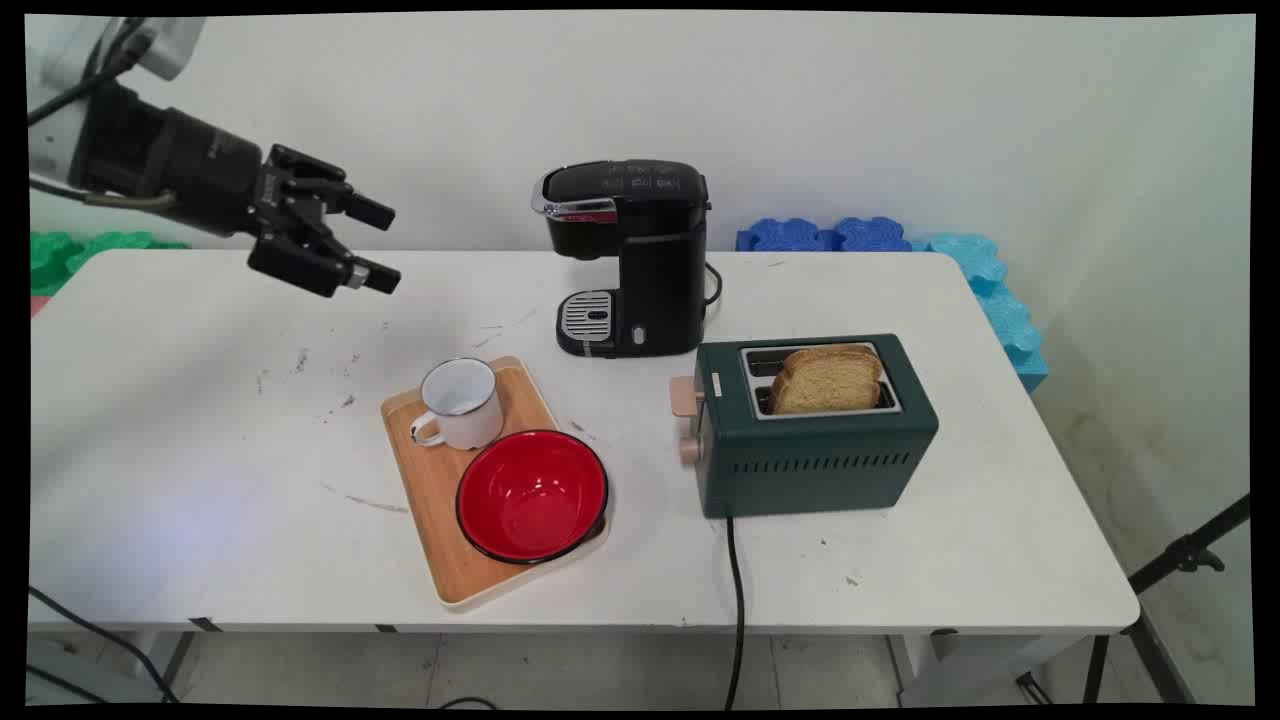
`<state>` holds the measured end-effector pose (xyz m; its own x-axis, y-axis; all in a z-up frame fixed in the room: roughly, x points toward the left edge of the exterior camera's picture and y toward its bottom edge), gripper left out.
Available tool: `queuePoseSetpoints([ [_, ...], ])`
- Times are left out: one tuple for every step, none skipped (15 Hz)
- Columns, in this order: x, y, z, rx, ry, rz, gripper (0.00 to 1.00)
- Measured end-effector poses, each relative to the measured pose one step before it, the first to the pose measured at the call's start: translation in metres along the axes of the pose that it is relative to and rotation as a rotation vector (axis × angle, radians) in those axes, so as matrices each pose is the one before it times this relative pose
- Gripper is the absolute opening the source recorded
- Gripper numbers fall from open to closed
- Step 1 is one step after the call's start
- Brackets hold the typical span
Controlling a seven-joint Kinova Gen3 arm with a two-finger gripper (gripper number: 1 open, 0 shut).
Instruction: Press the toaster switch
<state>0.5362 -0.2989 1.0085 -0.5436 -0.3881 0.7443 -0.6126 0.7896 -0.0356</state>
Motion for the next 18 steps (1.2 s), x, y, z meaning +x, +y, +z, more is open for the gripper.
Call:
queuePoseSetpoints([
  [0.0049,0.00014,0.00292,0.00029,0.00096,-0.003,1.0],
  [0.00568,0.00047,0.00336,0.00012,0.00037,-0.00189,1.0],
  [0.00802,0.00086,0.00468,-0.00005,0.00361,-0.00155,1.0],
  [0.01011,0.0015,0.00629,-0.00074,0.00361,-0.00021,1.0],
  [0.01041,0.00172,0.00702,-0.00098,0.00461,0.00024,1.0],
  [0.00882,0.00173,0.00663,-0.00116,0.00416,0.0029,1.0],
  [0.00977,0.00207,0.00814,-0.00152,0.00405,0.00481,1.0],
  [0.00879,0.00231,0.00896,-0.00294,0.00215,0.00615,1.0],
  [0.00689,0.00207,0.00805,-0.0031,0.00175,0.00527,1.0],
  [0.00701,0.00262,0.00974,-0.00421,0.00068,0.00661,1.0],
  [0.00558,0.00278,0.01022,-0.00416,-0.0019,0.00627,1.0],
  [0.00328,0.0019,0.00739,-0.00312,-0.00147,0.00279,1.0],
  [0.00256,0.00213,0.0073,-0.00337,-0.00303,0.00295,1.0],
  [0.00244,0.00241,0.009,-0.00448,-0.00396,0.00216,1.0],
  [0.00234,0.0026,0.01059,-0.00574,-0.0061,0.00372,1.0],
  [0.00123,0.00257,0.01,-0.00535,-0.00736,0.00518,1.0],
  [0.0008,0.00182,0.00874,-0.00521,-0.00595,0.00597,1.0],
  [0.00067,0.00185,0.00988,-0.00572,-0.00675,0.00772,1.0],
])
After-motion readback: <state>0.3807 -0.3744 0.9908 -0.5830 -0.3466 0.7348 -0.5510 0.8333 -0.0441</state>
